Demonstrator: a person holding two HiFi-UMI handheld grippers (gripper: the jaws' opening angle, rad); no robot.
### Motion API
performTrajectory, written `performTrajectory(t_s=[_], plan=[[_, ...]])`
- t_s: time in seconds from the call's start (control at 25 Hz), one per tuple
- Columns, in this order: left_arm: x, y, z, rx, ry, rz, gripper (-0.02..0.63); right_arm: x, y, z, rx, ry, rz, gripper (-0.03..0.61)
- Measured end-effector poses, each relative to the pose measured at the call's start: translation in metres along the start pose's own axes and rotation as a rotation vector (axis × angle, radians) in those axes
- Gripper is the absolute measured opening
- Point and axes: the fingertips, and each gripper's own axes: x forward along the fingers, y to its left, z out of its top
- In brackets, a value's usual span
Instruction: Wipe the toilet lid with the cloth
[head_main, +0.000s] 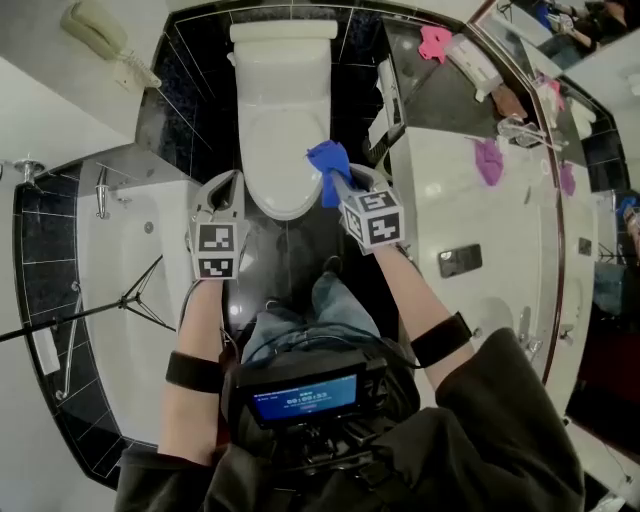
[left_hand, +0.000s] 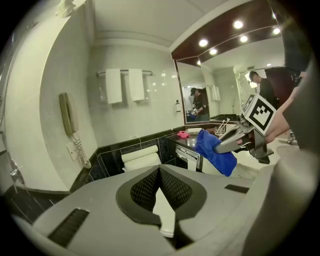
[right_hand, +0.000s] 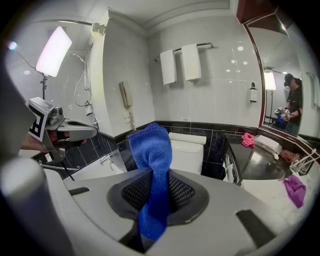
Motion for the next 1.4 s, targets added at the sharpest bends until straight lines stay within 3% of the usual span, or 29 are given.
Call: performTrajectory(t_s=[0.2,0.72,1.04,1.4], plan=[[-0.01,0.004,0.018,-0.008,-0.027,0.015,0.002,-0.021,0.004,0.015,0.005,-0.022,0.0,0.098],[-0.009,-0.012,0.025,0.005,-0.02,0.024,0.002,-0.039,-0.011,-0.001,0.034,-0.027,0.0,0.098],[0.017,-0.022,0.034,0.009,0.003,0.026,0.002,-0.03,-0.051,0.002,0.055,-0.029,-0.011,0.098],[0.093,-0.061,0.062,0.046,0.01,-0.034,0.002,-0.013,-0.15,0.012,0.064,-0.039,-0.09,0.098]])
